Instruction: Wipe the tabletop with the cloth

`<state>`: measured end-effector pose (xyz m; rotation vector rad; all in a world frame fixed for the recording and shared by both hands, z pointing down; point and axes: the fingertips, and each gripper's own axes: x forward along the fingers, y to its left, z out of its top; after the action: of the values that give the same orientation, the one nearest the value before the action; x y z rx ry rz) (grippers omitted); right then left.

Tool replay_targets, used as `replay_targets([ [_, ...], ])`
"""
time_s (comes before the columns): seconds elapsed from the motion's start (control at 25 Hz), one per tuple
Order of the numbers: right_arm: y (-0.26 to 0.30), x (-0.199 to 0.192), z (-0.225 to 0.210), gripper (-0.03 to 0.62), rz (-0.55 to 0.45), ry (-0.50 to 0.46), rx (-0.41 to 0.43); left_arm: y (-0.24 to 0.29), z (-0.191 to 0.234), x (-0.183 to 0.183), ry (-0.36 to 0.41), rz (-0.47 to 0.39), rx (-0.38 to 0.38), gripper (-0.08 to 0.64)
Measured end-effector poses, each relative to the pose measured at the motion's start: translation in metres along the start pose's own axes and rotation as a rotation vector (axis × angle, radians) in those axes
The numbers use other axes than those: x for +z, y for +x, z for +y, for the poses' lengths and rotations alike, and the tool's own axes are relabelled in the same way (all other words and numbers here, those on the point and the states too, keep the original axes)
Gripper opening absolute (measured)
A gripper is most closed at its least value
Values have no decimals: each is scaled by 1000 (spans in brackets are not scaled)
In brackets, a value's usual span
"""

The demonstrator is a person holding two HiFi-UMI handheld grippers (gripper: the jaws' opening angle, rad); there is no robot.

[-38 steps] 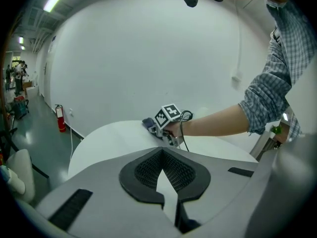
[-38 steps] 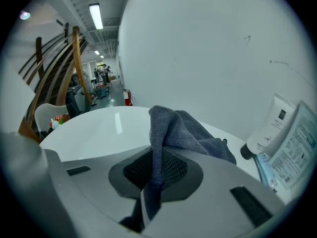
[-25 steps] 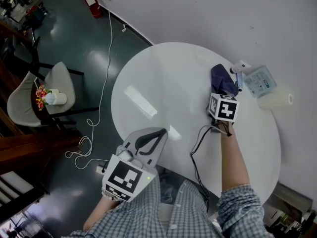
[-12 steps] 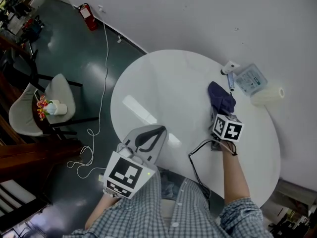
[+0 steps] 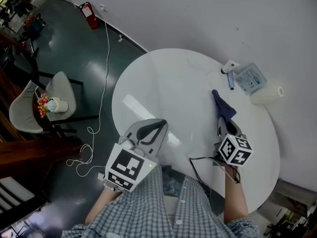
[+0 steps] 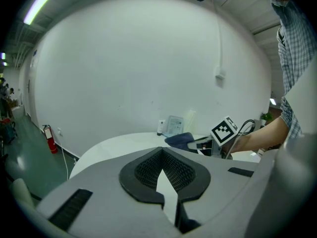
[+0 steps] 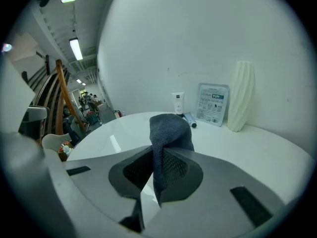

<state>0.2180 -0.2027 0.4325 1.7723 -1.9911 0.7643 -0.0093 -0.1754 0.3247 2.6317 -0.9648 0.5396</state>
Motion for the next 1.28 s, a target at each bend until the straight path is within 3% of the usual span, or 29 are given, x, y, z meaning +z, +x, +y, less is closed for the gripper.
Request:
replay_targets([
  [0.36,-42,30,61,23,-122,-219,56,1,-7,4,23,-7,-20,5],
  [0.68,-51,41,116,23,-167,-228,192,-1,-16,5,39,-4,-15,5],
  [1.28,-64,51,175,23,-198,-301,332,-8,-20,5,45,-12,19,5],
])
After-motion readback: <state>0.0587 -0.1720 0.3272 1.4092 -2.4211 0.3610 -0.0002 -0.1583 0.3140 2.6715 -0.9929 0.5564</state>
